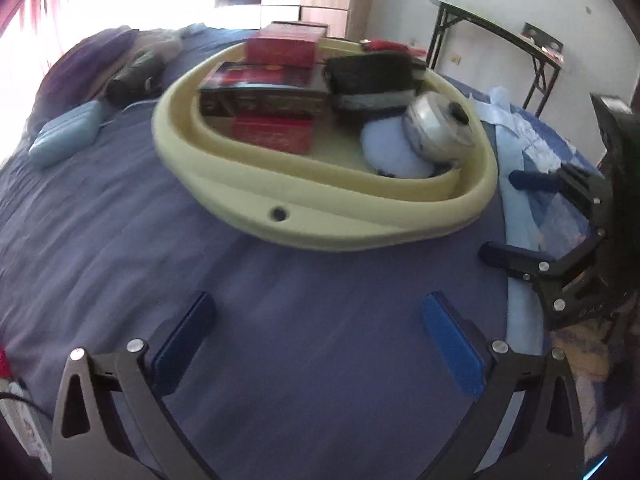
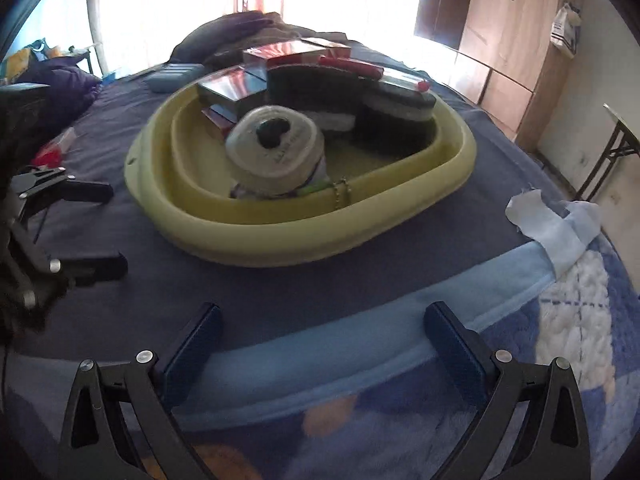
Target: Organize rigid objects
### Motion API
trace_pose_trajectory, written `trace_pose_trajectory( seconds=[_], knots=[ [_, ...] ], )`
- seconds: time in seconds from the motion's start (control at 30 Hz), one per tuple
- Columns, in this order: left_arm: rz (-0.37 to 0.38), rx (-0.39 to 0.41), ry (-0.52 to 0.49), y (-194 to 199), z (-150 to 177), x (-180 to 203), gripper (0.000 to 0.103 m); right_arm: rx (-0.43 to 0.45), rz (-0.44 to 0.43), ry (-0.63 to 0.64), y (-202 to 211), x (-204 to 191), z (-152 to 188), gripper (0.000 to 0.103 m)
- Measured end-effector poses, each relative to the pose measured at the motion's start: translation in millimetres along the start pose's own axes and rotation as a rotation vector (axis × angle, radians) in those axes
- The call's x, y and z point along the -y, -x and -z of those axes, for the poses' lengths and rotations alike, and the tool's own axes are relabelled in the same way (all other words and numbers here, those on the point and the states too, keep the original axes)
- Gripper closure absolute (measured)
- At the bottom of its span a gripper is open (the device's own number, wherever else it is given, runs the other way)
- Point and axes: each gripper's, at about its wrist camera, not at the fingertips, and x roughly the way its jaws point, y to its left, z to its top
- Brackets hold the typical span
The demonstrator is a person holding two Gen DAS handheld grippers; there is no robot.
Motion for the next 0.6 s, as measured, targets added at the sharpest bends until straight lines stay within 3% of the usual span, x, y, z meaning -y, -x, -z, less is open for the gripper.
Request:
trace_pose_trajectory(
  seconds=[0.33, 0.6],
  knots=[
    [-0.050, -0.002, -0.019, -17.2, -12.0, 20.7, 0.000, -0.003, 0.014, 0.001, -2.8, -3.9, -5.1, 0.000],
    [-0.028, -0.003, -0.010, -19.5, -15.1, 18.5, 0.000, -0.004, 0.003, -0.002, -2.6, -2.9, -4.6, 0.000]
  ],
)
